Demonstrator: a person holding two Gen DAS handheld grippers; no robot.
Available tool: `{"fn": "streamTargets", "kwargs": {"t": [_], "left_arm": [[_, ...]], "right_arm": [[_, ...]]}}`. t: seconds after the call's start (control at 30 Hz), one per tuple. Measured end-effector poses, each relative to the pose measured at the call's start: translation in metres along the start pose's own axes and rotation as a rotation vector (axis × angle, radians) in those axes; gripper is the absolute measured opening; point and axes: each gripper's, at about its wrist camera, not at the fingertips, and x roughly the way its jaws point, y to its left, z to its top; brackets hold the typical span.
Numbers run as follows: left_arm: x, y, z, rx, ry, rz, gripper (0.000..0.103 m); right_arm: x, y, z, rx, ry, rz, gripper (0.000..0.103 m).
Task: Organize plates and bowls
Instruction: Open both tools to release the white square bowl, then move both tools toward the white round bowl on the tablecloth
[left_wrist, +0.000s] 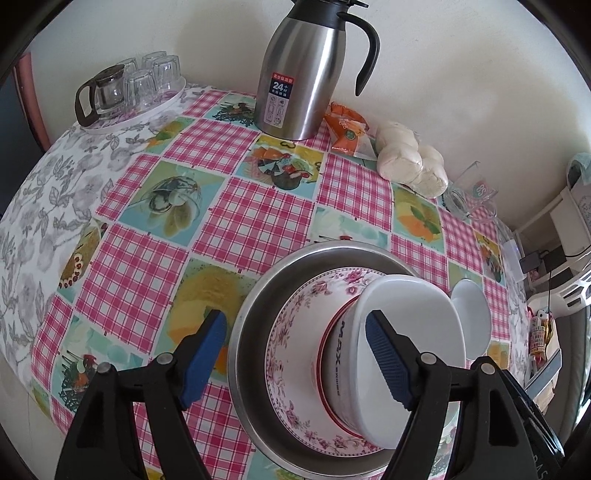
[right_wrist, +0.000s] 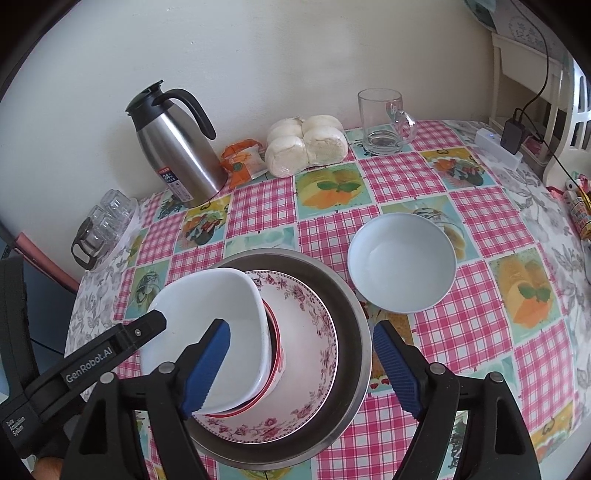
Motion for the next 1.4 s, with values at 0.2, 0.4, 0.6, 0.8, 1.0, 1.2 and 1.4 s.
{"fn": "streamTargets", "kwargs": {"t": [0.2, 0.4, 0.6, 0.8, 1.0, 1.2, 1.4], "left_arm": [[-0.003, -0.002, 0.0, 0.013, -0.027, 0.007, 0.088], [-0.007, 0.005, 0.001, -0.014, -0.046, 0.033, 0.097], [-0.014, 0.005, 0.001, -0.021, -0.073, 0.037, 0.097], [-0.02, -0.007, 0.0, 0.009, -0.091, 0.041, 0.097], [-0.028, -0.026, -0.001, 0.044, -0.113, -0.007, 0.097], [-0.044, -0.048, 0.001, 0.084, -0.18, -0.053, 0.097], [-0.061, -0.082, 0.002, 0.173, -0.31, -0.081, 0.097]], "right_arm": [[0.0, 0.001, -0.001, -0.011, -0.014, 0.006, 0.103], [-0.001, 0.003, -0.001, -0.027, -0.028, 0.011, 0.103], [-0.003, 0.002, 0.0, -0.038, -0.042, 0.016, 0.103], [-0.007, -0.01, 0.004, -0.018, -0.05, 0.031, 0.103], [-0.018, -0.049, 0.014, 0.071, -0.085, -0.021, 0.103], [-0.029, -0.092, 0.022, 0.154, -0.113, -0.047, 0.103], [-0.04, -0.123, 0.026, 0.196, -0.145, -0.066, 0.103]]}}
